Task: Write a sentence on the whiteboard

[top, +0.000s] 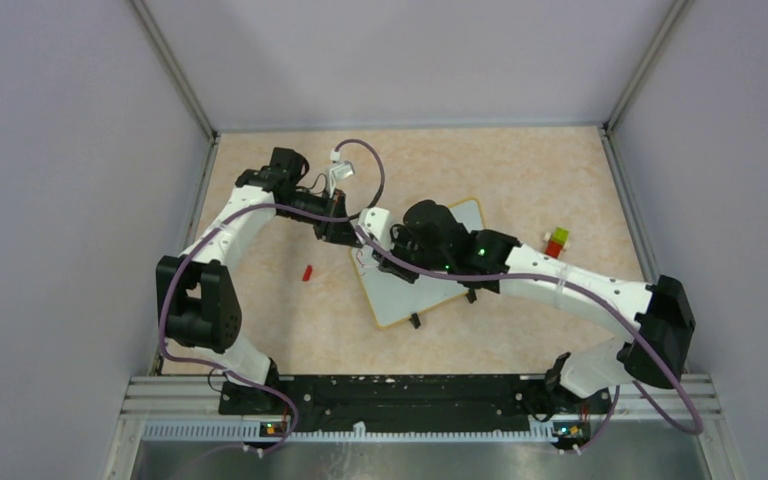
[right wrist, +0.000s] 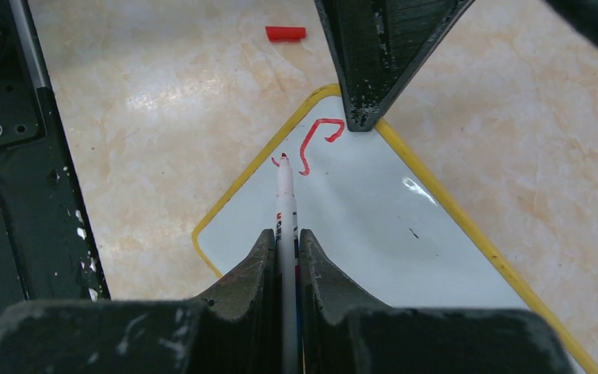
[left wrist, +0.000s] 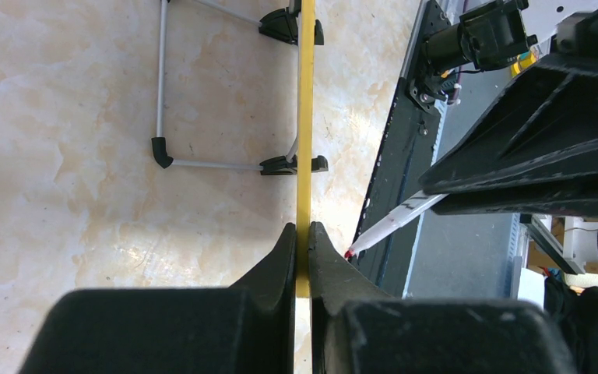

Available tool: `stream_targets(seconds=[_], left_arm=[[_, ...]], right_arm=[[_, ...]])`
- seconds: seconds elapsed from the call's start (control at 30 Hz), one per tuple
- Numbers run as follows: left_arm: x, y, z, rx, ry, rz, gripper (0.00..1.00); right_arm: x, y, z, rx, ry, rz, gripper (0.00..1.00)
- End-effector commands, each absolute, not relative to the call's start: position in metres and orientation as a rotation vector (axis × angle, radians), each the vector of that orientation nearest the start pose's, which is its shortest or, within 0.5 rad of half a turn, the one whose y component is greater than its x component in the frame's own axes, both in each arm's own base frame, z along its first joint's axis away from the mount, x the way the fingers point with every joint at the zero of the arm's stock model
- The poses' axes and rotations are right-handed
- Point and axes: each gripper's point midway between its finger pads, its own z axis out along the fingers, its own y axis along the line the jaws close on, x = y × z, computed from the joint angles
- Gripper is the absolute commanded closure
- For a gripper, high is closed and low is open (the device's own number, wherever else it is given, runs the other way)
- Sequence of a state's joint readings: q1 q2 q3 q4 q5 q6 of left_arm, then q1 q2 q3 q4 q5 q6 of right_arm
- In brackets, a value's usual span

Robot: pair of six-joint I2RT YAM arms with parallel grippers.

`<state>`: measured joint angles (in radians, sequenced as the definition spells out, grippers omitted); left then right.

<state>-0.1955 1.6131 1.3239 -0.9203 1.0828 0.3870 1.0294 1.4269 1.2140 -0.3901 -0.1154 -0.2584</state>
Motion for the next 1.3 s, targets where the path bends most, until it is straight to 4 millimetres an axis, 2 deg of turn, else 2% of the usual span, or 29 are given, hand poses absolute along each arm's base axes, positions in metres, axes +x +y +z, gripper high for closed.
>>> stream_targets(seconds=[0.0,0.53,0.63,0.8,1.03,1.13,1.27], left_arm=[[0.274,-0.208,0.200,0.940,2.155,-1.366,1.00],[0.274,-0.208,0.201,0.940,2.154,-1.363,1.00],[0.274,-0.207,0.201,0.940,2.155,-1.363,1.00],[0.274,-0.207,0.201,0.940,2.156,-1.361,1.00],[0.275,-0.208,0.200,0.936,2.162,-1.366,1.00],[0.275,-0.208,0.200,0.936,2.162,-1.366,1.00],[0.275,-0.208,0.200,0.934,2.162,-1.368,1.00]], right_arm=[[0.221,0.356,0.242,-1.287,1.677,0.533,1.00],[0.234,0.365,0.218,-1.316,1.716,0.488,1.00],[0.239,0.362,0.216,-1.302,1.724,0.468,1.00],[0.248,0.345,0.218,-1.263,1.754,0.448,1.00],[0.246,0.332,0.213,-1.265,1.777,0.432,1.00],[0.245,0.335,0.217,-1.271,1.763,0.452,1.00],[0.233,0.345,0.237,-1.291,1.706,0.528,1.00]])
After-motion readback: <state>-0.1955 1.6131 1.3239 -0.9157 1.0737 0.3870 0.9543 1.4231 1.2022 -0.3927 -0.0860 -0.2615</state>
